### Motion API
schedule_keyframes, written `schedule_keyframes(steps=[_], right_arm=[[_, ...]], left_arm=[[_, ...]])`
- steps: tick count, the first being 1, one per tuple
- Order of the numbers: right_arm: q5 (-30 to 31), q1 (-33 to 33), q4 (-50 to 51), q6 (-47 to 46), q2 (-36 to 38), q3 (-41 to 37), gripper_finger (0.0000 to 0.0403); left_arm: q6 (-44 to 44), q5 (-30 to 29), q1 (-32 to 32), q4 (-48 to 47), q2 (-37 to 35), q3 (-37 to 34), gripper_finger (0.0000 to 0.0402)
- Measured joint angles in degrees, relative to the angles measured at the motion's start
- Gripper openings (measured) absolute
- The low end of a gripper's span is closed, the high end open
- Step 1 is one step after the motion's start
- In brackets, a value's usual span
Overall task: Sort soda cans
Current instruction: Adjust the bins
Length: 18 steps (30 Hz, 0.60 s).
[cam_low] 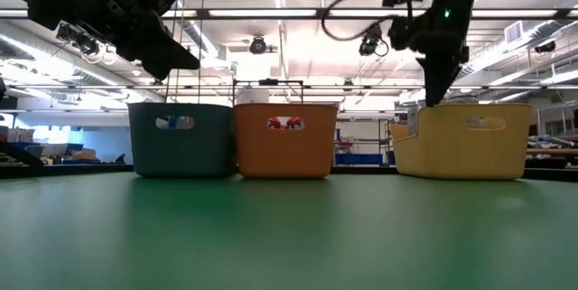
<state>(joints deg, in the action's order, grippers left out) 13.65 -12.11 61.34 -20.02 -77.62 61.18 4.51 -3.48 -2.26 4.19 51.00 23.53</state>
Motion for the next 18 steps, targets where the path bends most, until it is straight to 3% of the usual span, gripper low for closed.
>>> schedule_keyframes(steps=[6, 12, 18], right_arm=[[-0.07, -2.73, -0.28, 0.08, -3.83, -0.85, 0.0113], [0.73, -3.21, -4.81, 4.22, -6.38, -0.87, 0.0019], [1.65, -3.20, -8.90, 7.46, -7.60, -0.87, 0.0013]], left_arm=[[0.00, 0.43, -0.02, -0.05, 0.00, 0.00, 0.0001], [0.00, 0.48, -0.02, -0.03, 0.00, 0.00, 0.0001], [0.00, 0.60, -0.02, -0.03, 0.00, 0.00, 0.0001]])
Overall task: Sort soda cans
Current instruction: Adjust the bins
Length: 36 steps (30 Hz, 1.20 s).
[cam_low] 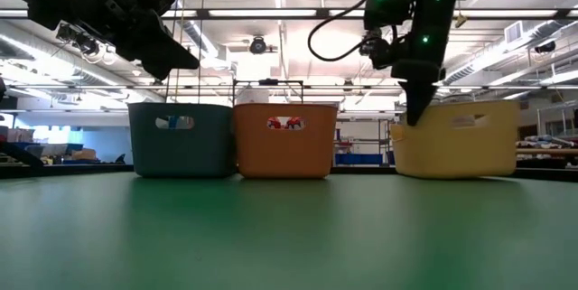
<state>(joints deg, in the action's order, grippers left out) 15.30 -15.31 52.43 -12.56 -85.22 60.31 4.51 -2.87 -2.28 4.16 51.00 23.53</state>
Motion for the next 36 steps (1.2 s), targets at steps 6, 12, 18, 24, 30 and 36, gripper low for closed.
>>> schedule_keyframes(steps=[6, 12, 18, 24, 30, 36], right_arm=[[0.27, 0.58, -2.43, 1.87, -0.12, -0.02, 0.0006], [0.00, 2.34, -4.96, 3.60, -0.14, -0.02, 0.0003], [-0.32, 3.71, -8.31, 4.70, -0.16, -0.04, 0.0002], [-0.24, 3.84, -14.40, 7.05, -0.16, -0.04, 0.0002], [-0.57, 3.19, -20.22, 8.67, -0.16, -0.04, 0.0002], [-2.11, 2.71, -24.87, 10.09, -2.57, -0.04, 0.0004]], left_arm=[[0.00, 0.00, 0.00, 0.02, 0.01, 0.00, 0.0001], [0.03, 0.00, 0.00, 0.02, 0.02, 0.00, 0.0001], [0.11, 0.00, 0.00, 0.02, 0.02, 0.00, 0.0001], [0.20, -0.02, 0.00, 0.02, 0.00, 0.00, 0.0001], [0.42, -0.02, 0.00, 0.02, 0.02, 0.00, 0.0001], [0.44, -0.02, 0.00, 0.01, 0.02, 0.00, 0.0001]])
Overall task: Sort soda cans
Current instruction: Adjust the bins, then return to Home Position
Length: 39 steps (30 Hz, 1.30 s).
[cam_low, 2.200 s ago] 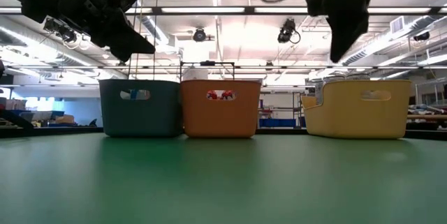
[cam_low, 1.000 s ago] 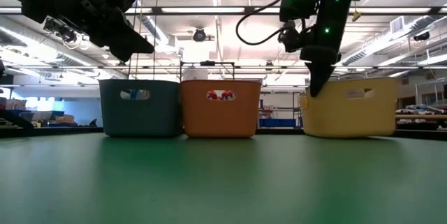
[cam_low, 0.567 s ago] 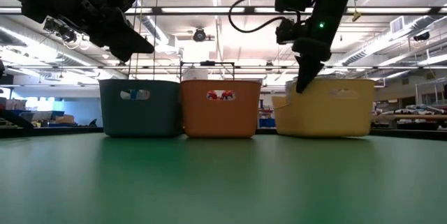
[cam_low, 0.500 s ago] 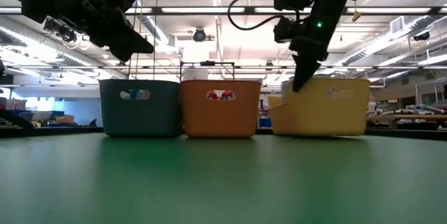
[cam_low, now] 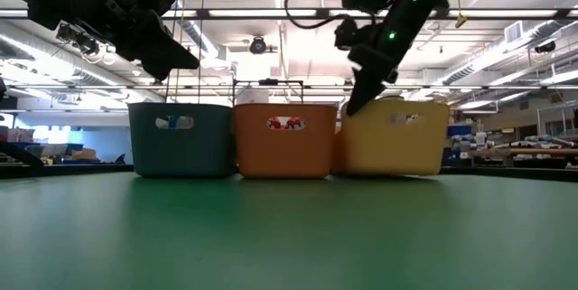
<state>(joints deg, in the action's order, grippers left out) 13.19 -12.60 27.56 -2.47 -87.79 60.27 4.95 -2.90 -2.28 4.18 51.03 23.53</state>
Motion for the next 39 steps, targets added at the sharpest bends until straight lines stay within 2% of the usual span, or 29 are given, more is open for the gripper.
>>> schedule_keyframes(steps=[5, 10, 19, 22, 25, 30, 34, 39], right_arm=[[-1.25, -0.25, -4.45, 0.53, -4.17, 0.14, 0.0021], [-1.14, -0.22, -8.13, 0.55, -5.79, 0.48, 0.0055], [-0.66, 0.09, -0.37, 2.00, -3.70, 10.27, 0.0146], [-0.59, 1.13, 4.30, 2.84, -2.27, 12.69, 0.0160], [-0.61, 3.09, 4.05, 5.61, 0.22, 12.19, 0.0138], [-2.46, 6.23, -2.04, 9.89, 4.09, 5.38, 0.0022], [-7.58, 7.03, -13.95, 9.73, 8.56, -4.26, 0.0012], [-12.51, 6.37, -26.85, 9.71, 16.54, -16.91, 0.0002]], left_arm=[[0.17, 0.00, -0.01, -0.72, 0.00, 0.00, 0.0001], [0.22, 0.00, -0.02, -1.01, 0.00, 0.00, 0.0001], [1.32, -0.02, -0.02, -0.72, -0.02, 0.00, 0.0001], [1.38, 0.71, 0.00, -0.65, -0.02, 0.00, 0.0001], [0.72, 1.87, -0.02, 1.33, -0.09, -0.02, 0.0001], [-2.19, 6.94, 0.00, 12.55, -0.31, -0.79, 0.0001], [-3.39, 7.48, 0.64, 22.16, 0.08, -2.68, 0.0001], [-3.42, 8.30, 2.79, 23.77, 0.09, -3.19, 0.0001]])
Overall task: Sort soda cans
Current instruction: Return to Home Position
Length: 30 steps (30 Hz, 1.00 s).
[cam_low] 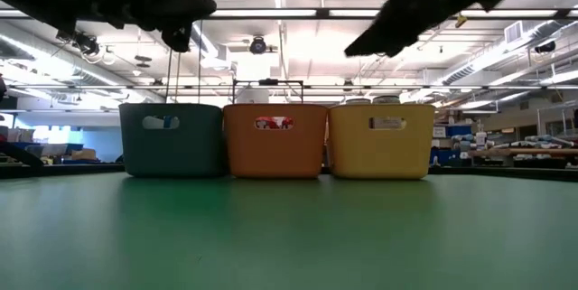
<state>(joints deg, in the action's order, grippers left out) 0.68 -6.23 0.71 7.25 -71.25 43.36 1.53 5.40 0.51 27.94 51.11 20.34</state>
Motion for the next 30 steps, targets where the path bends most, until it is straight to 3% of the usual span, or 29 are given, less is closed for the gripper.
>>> schedule_keyframes(steps=[5, 11, 18, 24, 30], right_arm=[[-3.46, -2.03, -8.54, -1.08, 10.80, -10.92, 0.0000], [-3.06, -3.14, -16.25, -3.66, 21.77, -22.36, 0.0000], [2.58, -0.47, -31.95, -4.56, 25.19, -32.09, 0.0000], [8.74, 4.28, -32.86, -5.09, 28.02, -36.10, 0.0000], [12.87, 8.03, -31.42, -4.23, 40.85, -42.22, 0.0000]], left_arm=[[-1.34, 0.69, 1.56, 3.40, 0.00, 0.00, 0.0001], [-1.34, 5.50, 4.06, 6.65, 0.00, 0.00, 0.0001], [-1.21, 5.67, 5.71, 7.54, 0.00, 0.00, 0.0001], [-1.28, 5.71, 7.08, 7.48, -0.01, 0.00, 0.0001], [-1.05, 8.40, 9.65, 6.90, -0.62, 0.00, 0.0001]])
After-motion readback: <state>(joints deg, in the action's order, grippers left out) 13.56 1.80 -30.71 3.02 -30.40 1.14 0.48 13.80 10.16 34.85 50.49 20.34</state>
